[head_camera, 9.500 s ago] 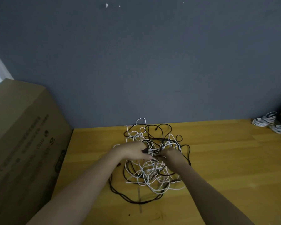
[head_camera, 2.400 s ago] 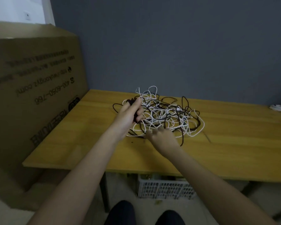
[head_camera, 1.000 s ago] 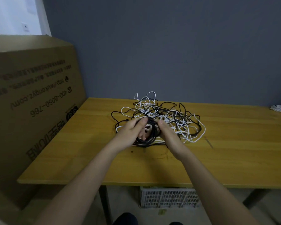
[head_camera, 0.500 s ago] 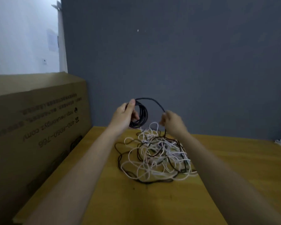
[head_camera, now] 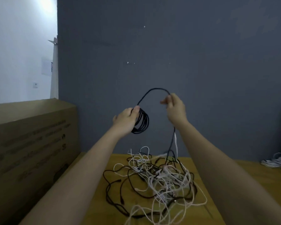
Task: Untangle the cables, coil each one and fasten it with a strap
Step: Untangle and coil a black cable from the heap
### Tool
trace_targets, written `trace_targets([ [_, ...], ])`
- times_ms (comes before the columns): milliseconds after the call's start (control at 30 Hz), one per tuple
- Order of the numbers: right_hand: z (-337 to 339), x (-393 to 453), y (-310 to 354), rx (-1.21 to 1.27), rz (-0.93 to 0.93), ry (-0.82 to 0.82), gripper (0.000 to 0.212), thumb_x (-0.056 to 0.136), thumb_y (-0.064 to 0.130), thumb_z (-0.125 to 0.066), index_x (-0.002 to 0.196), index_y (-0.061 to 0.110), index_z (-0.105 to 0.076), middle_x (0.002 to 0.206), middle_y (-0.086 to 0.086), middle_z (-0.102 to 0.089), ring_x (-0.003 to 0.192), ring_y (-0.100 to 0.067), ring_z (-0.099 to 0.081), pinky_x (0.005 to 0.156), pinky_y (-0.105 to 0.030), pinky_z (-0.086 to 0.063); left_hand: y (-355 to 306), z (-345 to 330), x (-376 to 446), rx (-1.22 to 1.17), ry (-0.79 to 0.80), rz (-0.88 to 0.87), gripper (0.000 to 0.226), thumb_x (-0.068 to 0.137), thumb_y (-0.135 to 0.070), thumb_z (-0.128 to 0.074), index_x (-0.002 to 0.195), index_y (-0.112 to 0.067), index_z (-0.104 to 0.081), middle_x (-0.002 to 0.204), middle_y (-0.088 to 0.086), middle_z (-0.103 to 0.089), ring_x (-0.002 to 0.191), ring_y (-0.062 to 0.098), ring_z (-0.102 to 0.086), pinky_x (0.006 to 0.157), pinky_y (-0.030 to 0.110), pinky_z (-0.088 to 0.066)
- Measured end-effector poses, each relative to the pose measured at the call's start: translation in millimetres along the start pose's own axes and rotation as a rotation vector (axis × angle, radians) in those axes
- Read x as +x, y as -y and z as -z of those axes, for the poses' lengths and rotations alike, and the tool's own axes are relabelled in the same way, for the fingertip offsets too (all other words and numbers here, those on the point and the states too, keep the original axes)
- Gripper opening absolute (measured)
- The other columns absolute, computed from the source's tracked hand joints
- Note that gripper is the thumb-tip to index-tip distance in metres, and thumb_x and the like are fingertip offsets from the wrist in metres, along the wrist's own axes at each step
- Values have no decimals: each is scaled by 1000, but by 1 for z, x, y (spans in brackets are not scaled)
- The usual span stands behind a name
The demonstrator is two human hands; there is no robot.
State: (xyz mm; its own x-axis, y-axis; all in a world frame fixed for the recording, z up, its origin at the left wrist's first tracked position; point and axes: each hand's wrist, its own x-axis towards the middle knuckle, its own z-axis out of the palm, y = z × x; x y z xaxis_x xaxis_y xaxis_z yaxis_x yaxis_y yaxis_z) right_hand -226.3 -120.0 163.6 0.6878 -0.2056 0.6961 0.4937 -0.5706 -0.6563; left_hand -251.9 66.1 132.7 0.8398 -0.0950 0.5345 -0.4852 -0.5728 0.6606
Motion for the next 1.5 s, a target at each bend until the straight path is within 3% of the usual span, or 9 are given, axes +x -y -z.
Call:
trace_targets([
  [100, -1, -16, -25, -243, -44, 119, 33, 105, 29, -29, 93, 15, -56, 76, 4, -64, 78, -19, -62, 87, -33, -38, 4, -10, 1, -1, -21, -7, 60, 100, -53, -18, 100, -8, -58, 116, 18, -57, 114, 37, -51, 104, 55, -35],
  [233, -5, -45, -29, -4, 36, 10, 28, 104, 33, -30, 98, 19, -54, 63, 1, -45, 50, -14, -37, 55, -29, -30, 11, -19, -7, -77, 35, 10, 54, 102, -50, -18, 103, -13, -58, 91, -11, -65, 105, 19, -58, 107, 49, -33],
  [433, -25, -94, -59, -904, 216, 427, 28, 104, 19, -35, 130, 17, -45, 86, -13, -62, 62, -31, -48, 52, -33, -33, 9, -24, -30, -373, -11, 15, 44, 104, -38, -32, 70, -14, -46, 47, -7, -54, 64, 17, -59, 74, 30, -44],
  [567, -43, -133, -56, -1124, 476, 622, 29, 101, 13, -40, 129, 11, -42, 78, -5, -54, 53, -23, -46, 45, -29, -30, 17, -35, -44, -563, 32, 106, 37, 103, -33, -38, 70, -17, -32, 52, -8, -32, 42, 4, -32, 46, 16, -30],
  [800, -50, -173, -73, -713, 961, 366, 27, 63, 4, -79, 86, 4, -63, 70, -9, -62, 59, -28, -59, 48, -29, -43, 41, -55, -63, -480, 155, 204, 16, 104, -25, -30, 90, -16, -31, 70, 0, -42, 63, 14, -40, 64, 25, -37],
  [900, -36, -175, -67, -705, 1019, 205, 10, 75, 11, -72, 84, 9, -67, 69, -4, -58, 57, -23, -56, 41, -26, -34, 54, -59, -77, -211, 274, 157, 15, 103, -31, -30, 93, -21, -33, 85, -1, -48, 77, 16, -47, 75, 34, -37],
  [1133, -23, -181, -59, -675, 452, 80, 64, 62, 74, -64, 75, 12, -54, 61, 6, -53, 48, -17, -48, 42, -24, -33, 72, -70, -107, -332, 418, 188, 22, 105, -29, -30, 93, -16, -42, 75, 2, -55, 74, 17, -56, 81, 33, -41],
  [1267, -20, -175, -55, -337, 257, 480, 47, 66, 53, -78, 85, 13, -62, 76, 2, -61, 70, -17, -56, 62, -37, -47, 76, -69, -133, -430, 593, 149, 41, 103, -41, -24, 75, -14, -35, 53, -2, -35, 49, 13, -35, 56, 22, -36],
  [1500, -20, -190, -69, 168, -36, 564, 37, 79, 24, -77, 112, 25, -60, 100, 2, -64, 93, -11, -64, 82, -26, -54, 82, -57, -138, -489, 485, 110, 19, 100, -29, -45, 96, -12, -53, 51, -15, -31, 46, 4, -26, 49, 22, -21],
])
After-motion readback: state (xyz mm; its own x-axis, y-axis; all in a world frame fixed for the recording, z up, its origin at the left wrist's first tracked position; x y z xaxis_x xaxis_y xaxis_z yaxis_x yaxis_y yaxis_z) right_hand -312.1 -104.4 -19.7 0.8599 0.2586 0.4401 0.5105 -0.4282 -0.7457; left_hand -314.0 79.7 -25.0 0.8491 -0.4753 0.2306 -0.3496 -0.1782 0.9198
